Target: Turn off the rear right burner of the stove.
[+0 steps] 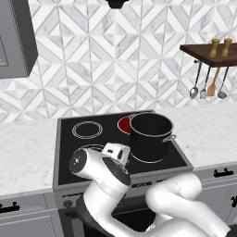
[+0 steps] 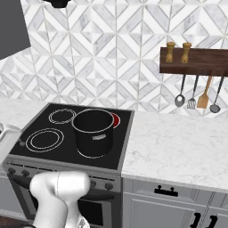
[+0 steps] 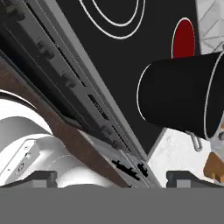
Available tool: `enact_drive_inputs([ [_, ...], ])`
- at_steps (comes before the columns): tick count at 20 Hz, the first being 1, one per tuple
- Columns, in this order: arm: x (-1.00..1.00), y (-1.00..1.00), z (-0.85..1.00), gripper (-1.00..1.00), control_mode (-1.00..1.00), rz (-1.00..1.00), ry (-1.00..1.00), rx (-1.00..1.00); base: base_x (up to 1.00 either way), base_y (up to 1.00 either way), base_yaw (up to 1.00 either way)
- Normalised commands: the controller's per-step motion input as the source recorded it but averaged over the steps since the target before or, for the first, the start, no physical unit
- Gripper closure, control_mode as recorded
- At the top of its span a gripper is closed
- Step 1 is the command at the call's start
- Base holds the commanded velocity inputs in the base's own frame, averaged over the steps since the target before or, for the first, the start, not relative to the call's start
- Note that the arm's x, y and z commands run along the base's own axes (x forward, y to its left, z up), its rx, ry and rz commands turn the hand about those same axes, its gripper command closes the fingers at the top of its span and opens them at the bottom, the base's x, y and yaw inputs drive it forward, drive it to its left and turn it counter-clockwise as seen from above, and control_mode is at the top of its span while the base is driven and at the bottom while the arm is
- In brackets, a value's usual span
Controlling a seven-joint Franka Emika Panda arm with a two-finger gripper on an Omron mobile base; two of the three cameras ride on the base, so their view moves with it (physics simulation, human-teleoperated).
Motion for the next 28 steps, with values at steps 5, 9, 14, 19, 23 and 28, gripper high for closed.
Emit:
enact_drive_inputs([
  [5,-0.09,0.11,-0.4,-1.0,-1.0,0.26,-0.07,-0.33,0.0,0.0,0.0],
  [9,0.0,0.47,-0.82,-1.0,-1.0,0.27,0.17,-0.63,0.0,0.0,0.0],
  [14,-0.22,0.51,-0.76,-1.0,-1.0,0.25,0.09,-0.61,0.0,0.0,0.0],
  [19,0.0,0.78,-0.74,-1.0,-1.0,0.22,0.09,-0.71,0.0,0.0,0.0],
  [23,0.38,0.43,-0.37,-1.0,-1.0,0.05,0.13,-0.41,0.0,0.0,0.0],
  [28,0.6,0.02,-0.27,-1.0,-1.0,0.03,0.07,-0.21,0.0,0.0,0.0],
])
